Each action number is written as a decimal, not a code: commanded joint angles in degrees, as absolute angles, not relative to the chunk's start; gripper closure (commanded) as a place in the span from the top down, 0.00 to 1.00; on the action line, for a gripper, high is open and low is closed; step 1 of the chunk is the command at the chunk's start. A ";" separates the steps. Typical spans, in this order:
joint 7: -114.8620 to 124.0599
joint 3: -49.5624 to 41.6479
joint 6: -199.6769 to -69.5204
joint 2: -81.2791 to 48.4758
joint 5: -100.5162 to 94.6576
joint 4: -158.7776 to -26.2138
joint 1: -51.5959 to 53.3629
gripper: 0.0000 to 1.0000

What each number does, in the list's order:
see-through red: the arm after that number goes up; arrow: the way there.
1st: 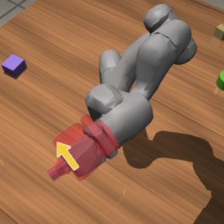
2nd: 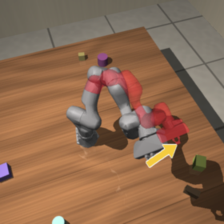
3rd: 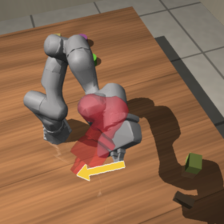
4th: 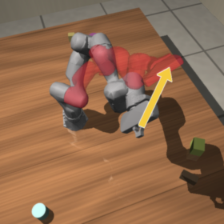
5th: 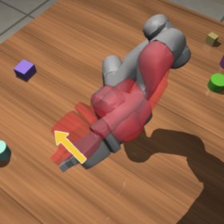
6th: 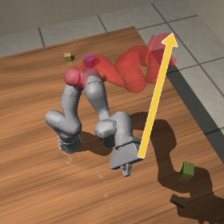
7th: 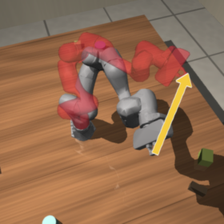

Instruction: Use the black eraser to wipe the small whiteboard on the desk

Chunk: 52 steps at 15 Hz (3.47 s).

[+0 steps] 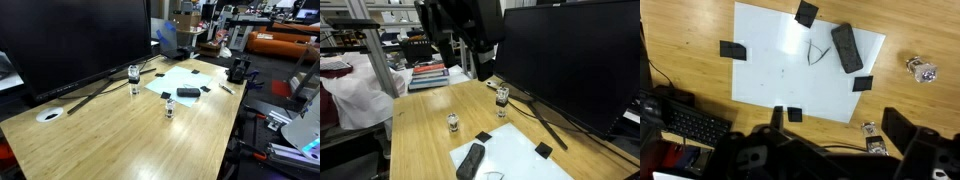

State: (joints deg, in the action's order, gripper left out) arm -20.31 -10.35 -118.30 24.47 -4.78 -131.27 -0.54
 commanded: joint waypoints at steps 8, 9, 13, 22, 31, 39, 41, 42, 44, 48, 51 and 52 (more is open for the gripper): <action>-27.52 -8.19 -118.97 16.68 -2.01 -132.91 3.05 1.00; -28.27 -7.87 -119.23 14.93 -1.56 -133.00 3.40 1.00; -25.88 -6.37 -119.53 13.34 -2.57 -133.54 2.58 1.00; -29.68 -6.57 -126.74 4.83 1.93 -134.22 3.03 1.00; -37.21 -1.83 -131.65 -8.43 5.62 -132.49 0.82 1.00; -38.33 -1.46 -134.33 -12.08 4.26 -130.56 -0.29 1.00; -38.94 -1.23 -137.20 -14.41 3.54 -130.42 -0.91 1.00; -38.71 -1.12 -138.79 -15.78 2.86 -130.22 -1.22 1.00; -39.32 -0.41 -141.46 -18.26 1.98 -129.68 -2.03 1.00; -36.60 -0.12 -141.57 -20.11 -2.97 -129.34 -1.75 1.00; -36.33 0.61 -142.19 -19.48 -6.16 -130.19 -1.82 1.00; -36.38 0.97 -142.31 -19.86 -6.55 -129.93 -1.90 1.00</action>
State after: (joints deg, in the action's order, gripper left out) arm -36.85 -0.37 -141.94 -20.11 -4.35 -129.77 -0.88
